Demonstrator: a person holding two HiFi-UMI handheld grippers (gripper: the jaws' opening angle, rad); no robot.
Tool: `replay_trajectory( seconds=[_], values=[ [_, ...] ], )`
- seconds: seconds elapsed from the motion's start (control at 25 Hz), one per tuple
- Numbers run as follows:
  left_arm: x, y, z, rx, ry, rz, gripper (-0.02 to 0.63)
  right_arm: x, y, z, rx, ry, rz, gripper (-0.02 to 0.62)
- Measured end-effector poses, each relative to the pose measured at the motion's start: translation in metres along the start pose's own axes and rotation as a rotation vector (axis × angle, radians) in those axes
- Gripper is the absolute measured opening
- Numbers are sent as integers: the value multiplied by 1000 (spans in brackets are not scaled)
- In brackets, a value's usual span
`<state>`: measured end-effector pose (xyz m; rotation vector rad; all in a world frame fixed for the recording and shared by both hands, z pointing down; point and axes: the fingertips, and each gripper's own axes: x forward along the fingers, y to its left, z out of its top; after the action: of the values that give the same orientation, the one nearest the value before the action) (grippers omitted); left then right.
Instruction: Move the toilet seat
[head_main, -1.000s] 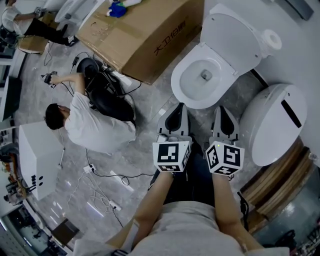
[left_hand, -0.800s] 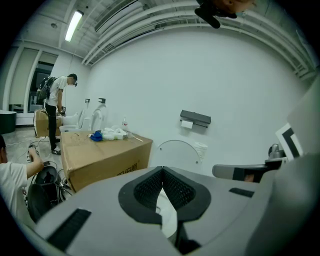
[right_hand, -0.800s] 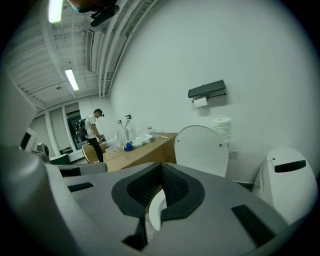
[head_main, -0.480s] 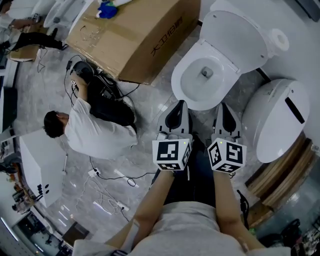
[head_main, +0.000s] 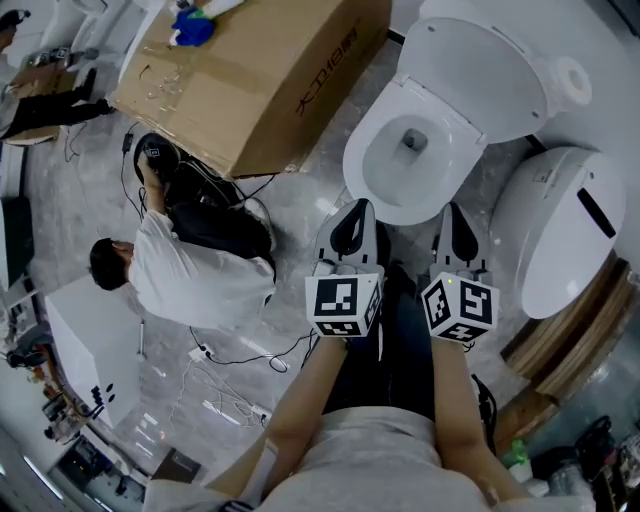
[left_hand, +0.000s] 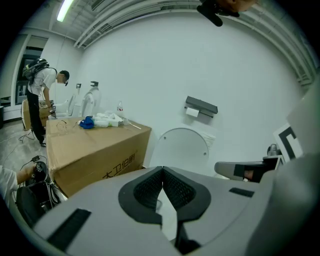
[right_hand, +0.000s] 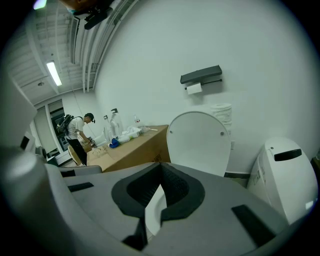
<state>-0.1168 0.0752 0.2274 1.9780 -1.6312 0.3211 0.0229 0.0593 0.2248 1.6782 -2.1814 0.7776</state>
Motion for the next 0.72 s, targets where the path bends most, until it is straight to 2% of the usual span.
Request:
replay_trajectory(
  seconds=[0.48, 0.72],
  values=[
    [44, 18, -10, 26, 71, -58, 14, 40, -11, -18, 40, 38, -72, 17],
    [59, 24, -32, -8, 121, -52, 14, 51, -20, -34, 61, 68, -88, 17]
  ],
)
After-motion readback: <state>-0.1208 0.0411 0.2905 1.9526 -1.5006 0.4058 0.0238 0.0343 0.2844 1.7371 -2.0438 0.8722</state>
